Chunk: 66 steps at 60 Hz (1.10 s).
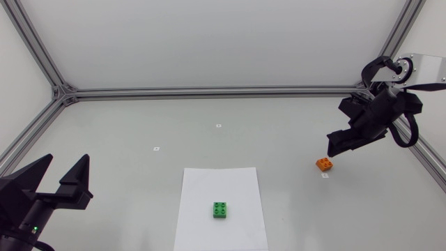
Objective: Pick up the orange 2x2 brick with the right arm and stack it on top of the green 2x2 brick in the center
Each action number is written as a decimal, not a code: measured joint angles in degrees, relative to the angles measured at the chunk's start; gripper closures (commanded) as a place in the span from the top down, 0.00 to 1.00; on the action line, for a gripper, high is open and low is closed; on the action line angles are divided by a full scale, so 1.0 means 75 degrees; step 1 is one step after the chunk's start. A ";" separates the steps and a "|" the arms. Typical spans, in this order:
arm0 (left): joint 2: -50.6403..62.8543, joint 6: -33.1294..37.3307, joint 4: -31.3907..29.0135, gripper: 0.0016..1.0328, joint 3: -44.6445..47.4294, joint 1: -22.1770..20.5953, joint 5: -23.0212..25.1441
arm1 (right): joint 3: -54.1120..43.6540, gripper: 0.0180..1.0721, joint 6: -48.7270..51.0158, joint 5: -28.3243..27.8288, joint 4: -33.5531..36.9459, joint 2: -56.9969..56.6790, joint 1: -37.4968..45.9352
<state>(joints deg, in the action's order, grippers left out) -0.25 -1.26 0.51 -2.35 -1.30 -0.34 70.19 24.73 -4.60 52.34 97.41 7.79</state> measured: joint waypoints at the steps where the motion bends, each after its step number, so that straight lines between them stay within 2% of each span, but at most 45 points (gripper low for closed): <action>1: 0.0000 0.0000 -0.0003 0.96 0.0000 0.0000 0.0000 | 0.0000 0.95 -0.0038 0.0020 -0.0003 0.0047 -0.0020; 20: 0.0000 0.0000 -0.0003 0.96 0.0000 0.0000 0.0003 | 0.0105 0.95 -0.0498 0.0391 -0.0219 0.0755 -0.0347; 24: 0.0000 0.0000 -0.0003 0.96 0.0000 0.0000 0.0003 | 0.0131 0.90 -0.0501 0.0396 -0.0254 0.0898 -0.0347; 36: 0.0000 0.0000 -0.0003 0.96 0.0000 0.0000 0.0003 | 0.0195 0.89 -0.0504 0.0481 -0.0507 0.1332 -0.0338; 43: 0.0000 0.0000 -0.0003 0.96 0.0000 0.0003 0.0003 | 0.0216 0.83 -0.0504 0.0557 -0.0609 0.1451 -0.0338; 56: 0.0000 -0.0003 0.0000 0.96 0.0000 0.0000 0.0000 | 0.0297 0.80 -0.0525 0.0650 -0.0778 0.1807 -0.0338; 60: 0.0000 -0.0003 -0.0003 0.96 0.0000 0.0000 0.0000 | 0.0297 0.73 -0.0525 0.0653 -0.0810 0.1877 -0.0338; 66: 0.0000 -0.0003 -0.0003 0.96 0.0000 0.0003 0.0003 | 0.0297 0.70 -0.0525 0.0650 -0.0813 0.1961 -0.0338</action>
<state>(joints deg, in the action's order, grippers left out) -0.25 -1.28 0.49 -2.35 -1.28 -0.32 72.42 20.80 0.27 46.24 112.12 5.26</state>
